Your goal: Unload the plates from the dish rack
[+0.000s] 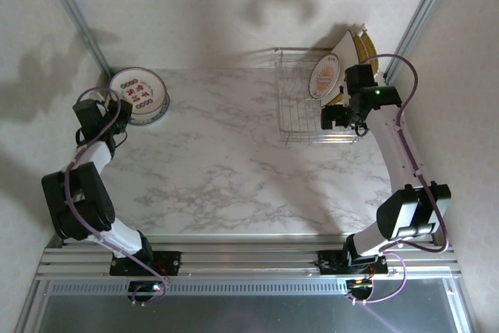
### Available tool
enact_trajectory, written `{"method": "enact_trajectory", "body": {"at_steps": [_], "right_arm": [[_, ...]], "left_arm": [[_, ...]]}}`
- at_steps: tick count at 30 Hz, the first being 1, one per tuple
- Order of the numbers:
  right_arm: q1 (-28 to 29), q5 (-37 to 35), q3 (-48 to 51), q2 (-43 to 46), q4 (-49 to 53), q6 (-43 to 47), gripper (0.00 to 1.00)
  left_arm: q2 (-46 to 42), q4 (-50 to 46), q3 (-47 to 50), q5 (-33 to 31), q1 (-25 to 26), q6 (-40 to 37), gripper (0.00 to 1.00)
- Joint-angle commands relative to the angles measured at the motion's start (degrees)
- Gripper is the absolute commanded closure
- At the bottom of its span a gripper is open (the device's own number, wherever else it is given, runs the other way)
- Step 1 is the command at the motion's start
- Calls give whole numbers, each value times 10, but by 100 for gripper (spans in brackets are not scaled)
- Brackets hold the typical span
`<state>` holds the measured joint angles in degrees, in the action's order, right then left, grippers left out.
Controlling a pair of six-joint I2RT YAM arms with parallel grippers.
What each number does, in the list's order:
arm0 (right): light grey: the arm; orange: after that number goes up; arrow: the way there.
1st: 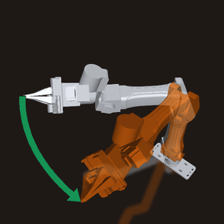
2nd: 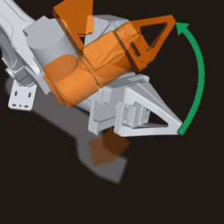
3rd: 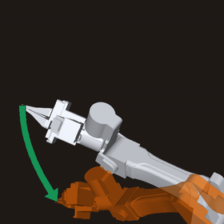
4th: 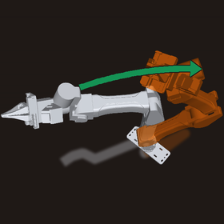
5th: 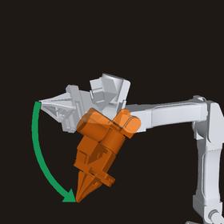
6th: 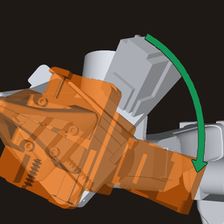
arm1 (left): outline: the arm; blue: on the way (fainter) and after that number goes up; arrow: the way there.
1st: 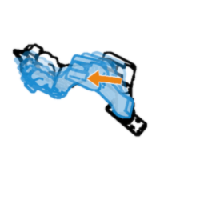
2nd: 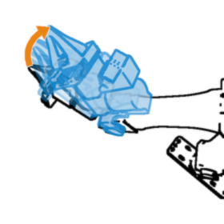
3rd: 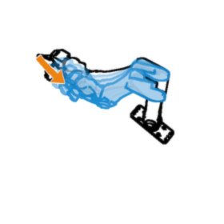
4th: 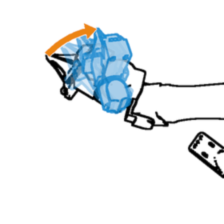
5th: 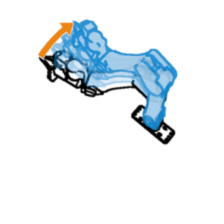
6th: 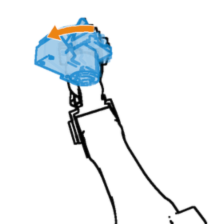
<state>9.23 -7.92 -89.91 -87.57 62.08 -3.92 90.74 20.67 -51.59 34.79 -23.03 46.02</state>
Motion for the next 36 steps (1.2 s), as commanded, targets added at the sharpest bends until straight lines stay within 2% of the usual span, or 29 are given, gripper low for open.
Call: {"method": "enact_trajectory", "body": {"at_steps": [1, 17, 36], "right_arm": [[-6, 1, 2, -8, 7, 11, 1], [-10, 26, -15, -38, 2, 16, 1], [-11, 58, -32, -65, -7, 17, 1]], "left_arm": [[21, 61, 2, -10, -4, 17, 100], [130, 106, -15, -30, -4, 33, 100], [213, 78, -97, -48, -3, 54, 100]]}}
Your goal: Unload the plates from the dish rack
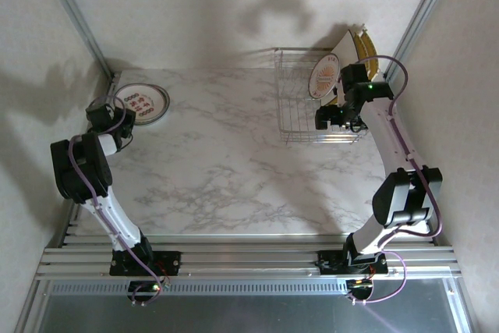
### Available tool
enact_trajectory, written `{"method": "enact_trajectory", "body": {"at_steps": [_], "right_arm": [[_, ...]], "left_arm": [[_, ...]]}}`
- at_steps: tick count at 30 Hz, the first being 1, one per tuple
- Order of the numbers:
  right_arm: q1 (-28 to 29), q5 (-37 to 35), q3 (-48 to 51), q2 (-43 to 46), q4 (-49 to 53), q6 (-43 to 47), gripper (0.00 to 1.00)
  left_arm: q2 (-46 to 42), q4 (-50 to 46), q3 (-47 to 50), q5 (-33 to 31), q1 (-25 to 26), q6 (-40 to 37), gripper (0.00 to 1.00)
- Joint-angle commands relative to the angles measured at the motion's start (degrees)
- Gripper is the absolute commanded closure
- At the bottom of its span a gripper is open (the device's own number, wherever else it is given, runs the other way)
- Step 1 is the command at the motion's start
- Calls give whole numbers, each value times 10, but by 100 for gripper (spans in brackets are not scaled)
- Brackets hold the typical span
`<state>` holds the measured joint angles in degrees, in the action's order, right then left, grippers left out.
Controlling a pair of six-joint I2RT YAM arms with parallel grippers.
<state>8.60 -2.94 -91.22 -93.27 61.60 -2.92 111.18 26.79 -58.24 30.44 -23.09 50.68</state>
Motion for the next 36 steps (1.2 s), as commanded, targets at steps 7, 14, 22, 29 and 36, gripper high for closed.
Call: {"method": "enact_trajectory", "body": {"at_steps": [7, 14, 22, 29, 36], "right_arm": [[-4, 10, -17, -8, -4, 6, 1], [-4, 15, -17, -6, -5, 7, 1], [-4, 20, -16, -1, -5, 11, 1], [-4, 28, -11, 9, -5, 16, 1], [-4, 31, -2, 19, -9, 14, 1]], "left_arm": [[26, -13, -56, -9, 3, -8, 100], [31, -81, -80, -33, 7, -51, 100], [45, -129, -105, -28, 12, -86, 93], [40, -197, -119, -55, 22, -147, 76], [23, -266, -136, -103, 36, -213, 52]]}}
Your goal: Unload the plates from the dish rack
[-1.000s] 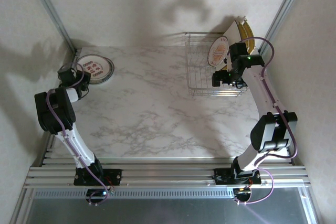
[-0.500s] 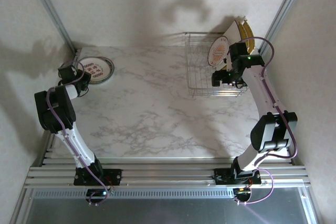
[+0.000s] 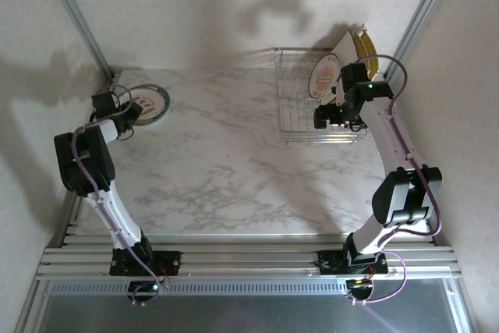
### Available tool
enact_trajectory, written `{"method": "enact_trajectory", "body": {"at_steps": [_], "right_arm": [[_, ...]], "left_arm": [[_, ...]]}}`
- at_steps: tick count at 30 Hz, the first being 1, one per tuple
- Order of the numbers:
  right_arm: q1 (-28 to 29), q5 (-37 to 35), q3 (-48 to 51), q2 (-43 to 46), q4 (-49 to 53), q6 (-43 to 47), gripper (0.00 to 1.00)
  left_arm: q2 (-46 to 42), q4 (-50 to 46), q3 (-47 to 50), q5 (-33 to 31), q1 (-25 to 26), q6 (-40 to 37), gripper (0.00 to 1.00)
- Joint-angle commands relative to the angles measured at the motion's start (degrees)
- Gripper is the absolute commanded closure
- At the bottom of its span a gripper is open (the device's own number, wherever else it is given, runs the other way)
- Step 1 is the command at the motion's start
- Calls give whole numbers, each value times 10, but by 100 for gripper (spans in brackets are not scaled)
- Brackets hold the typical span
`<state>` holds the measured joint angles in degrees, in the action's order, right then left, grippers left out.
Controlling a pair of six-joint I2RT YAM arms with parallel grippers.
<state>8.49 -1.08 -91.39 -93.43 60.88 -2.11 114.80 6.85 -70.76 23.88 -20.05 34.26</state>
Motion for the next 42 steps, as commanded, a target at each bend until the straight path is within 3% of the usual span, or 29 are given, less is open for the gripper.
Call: {"method": "enact_trajectory", "body": {"at_steps": [1, 10, 15, 27, 29, 31, 38, 42], "right_arm": [[-3, 13, 2, 24, -3, 6, 1], [-3, 17, 1, 38, -2, 4, 1], [-3, 18, 6, 45, -1, 3, 1], [-3, 18, 20, 72, 4, 0, 1], [-3, 18, 17, 73, 7, -2, 1], [-3, 18, 15, 76, 7, -4, 1], [-2, 17, -22, 51, 0, -15, 1], [2, 11, -99, 1, 2, -14, 1]], "left_arm": [[-15, -80, -16, -48, 6, -60, 50], [-27, -192, -81, -139, 28, -154, 36], [-17, -242, -118, -144, 43, -192, 26], [-33, -313, -133, -197, 66, -238, 17], [-44, -328, -131, -212, 68, -247, 12], [-60, -340, -130, -224, 72, -254, 1], [-160, -402, -150, -279, 127, -280, 0], [-196, -451, -195, -274, 168, -286, 0]]}}
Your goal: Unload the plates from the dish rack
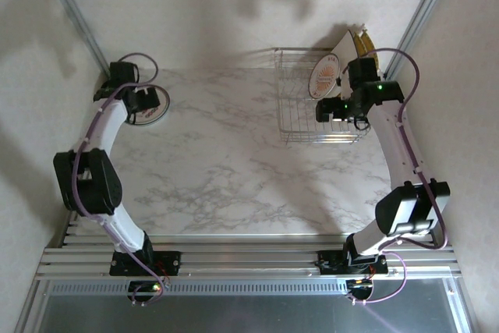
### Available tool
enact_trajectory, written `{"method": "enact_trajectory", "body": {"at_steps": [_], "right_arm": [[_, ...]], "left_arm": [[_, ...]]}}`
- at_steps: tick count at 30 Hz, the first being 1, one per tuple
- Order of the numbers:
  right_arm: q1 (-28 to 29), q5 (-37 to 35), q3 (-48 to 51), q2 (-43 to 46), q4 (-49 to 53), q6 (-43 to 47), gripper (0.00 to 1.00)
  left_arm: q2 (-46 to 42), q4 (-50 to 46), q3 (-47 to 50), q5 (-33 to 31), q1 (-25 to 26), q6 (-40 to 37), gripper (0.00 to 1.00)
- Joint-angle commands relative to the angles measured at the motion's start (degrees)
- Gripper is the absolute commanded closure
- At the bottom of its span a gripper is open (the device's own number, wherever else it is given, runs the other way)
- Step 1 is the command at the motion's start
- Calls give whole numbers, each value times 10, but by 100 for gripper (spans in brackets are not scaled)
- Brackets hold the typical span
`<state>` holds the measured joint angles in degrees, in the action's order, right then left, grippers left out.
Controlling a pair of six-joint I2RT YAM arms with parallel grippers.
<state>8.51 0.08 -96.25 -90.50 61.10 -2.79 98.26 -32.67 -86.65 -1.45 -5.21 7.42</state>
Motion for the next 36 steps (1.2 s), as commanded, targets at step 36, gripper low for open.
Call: {"method": "enact_trajectory", "body": {"at_steps": [36], "right_arm": [[19, -238, -503, -517, -194, 3, 1]], "left_arm": [[8, -104, -58, 44, 83, -50, 0]]}}
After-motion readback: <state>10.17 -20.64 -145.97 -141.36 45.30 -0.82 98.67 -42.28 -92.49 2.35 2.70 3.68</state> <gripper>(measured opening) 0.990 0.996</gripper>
